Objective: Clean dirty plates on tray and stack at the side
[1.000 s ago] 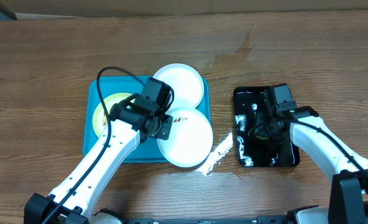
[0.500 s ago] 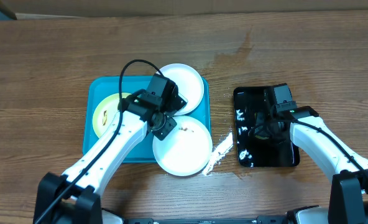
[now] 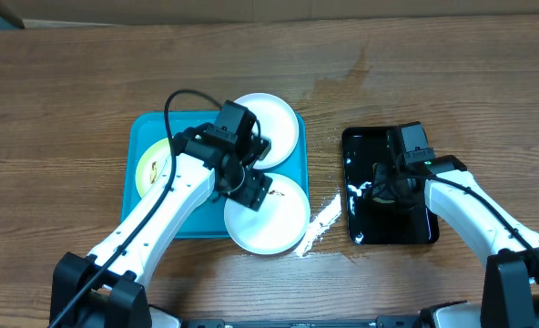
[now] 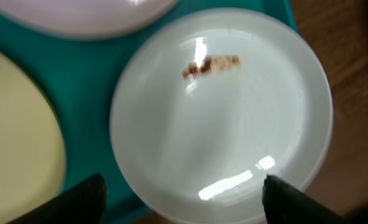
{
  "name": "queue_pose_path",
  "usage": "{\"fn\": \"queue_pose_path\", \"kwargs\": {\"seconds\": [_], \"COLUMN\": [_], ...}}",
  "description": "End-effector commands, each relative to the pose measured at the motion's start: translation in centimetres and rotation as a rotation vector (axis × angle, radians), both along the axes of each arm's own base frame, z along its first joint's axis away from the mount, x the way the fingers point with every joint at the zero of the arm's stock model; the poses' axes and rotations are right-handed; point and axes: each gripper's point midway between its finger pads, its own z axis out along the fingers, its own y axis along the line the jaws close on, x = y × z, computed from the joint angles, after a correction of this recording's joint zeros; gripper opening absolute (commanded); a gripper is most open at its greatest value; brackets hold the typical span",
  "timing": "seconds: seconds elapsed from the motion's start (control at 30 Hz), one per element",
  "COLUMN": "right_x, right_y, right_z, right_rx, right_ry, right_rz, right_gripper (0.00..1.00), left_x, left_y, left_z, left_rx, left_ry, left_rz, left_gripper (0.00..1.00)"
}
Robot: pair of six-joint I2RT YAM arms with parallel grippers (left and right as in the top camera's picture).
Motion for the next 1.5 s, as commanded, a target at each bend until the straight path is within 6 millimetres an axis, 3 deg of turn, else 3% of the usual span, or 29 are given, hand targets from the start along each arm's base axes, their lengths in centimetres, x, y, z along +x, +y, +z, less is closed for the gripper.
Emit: {"fn": "queue_pose_path", "kwargs": {"seconds": [0.0, 0.1, 0.2, 0.4, 0.53, 0.87, 1.03, 1.13, 1.47], "right_x": [1.1, 1.1, 1.1, 1.1, 1.1, 0.9, 1.0, 1.0, 0.7], "right_y": [0.2, 0.2, 0.2, 0.2, 0.2, 0.2, 0.2, 0.4, 1.0], "right_z": [0.8, 0.8, 0.8, 0.8, 0.8, 0.7, 0.8, 0.8, 0.7], "right_rx": [0.011, 0.011, 0.011, 0.011, 0.011, 0.010, 0.011, 0.019, 0.053], "right_ry": [-0.030, -0.029, -0.029, -0.029, -0.029, -0.021, -0.027, -0.023, -0.012], "right_rz": [-0.002, -0.002, -0.002, -0.002, -0.001, -0.002, -0.002, 0.000, 0.007], "right_gripper": [0.21, 0.22, 0.23, 0.24, 0.24, 0.27, 0.28, 0.34, 0.56], "left_x": [-2.5, -5.0, -6.2, -7.5, -7.3, -6.7, -6.4, -5.6, -1.0], "left_y": [0.2, 2.3, 3.1, 3.0, 2.9, 4.2, 6.2, 7.2, 6.9], "left_z": [0.2, -1.3, -2.9, -6.2, -7.1, -7.3, -6.4, -5.2, -1.7], "left_rx": [-0.010, 0.104, 0.150, 0.126, 0.110, 0.171, 0.277, 0.339, 0.314], "left_ry": [0.152, 0.254, 0.288, 0.323, 0.309, 0.239, 0.193, 0.145, -0.005], "left_rz": [0.283, 0.469, 0.580, 0.659, 0.669, 0.579, 0.539, 0.539, 0.499], "left_gripper": [0.80, 0.60, 0.50, 0.49, 0.46, 0.07, 0.05, 0.05, 0.04]}}
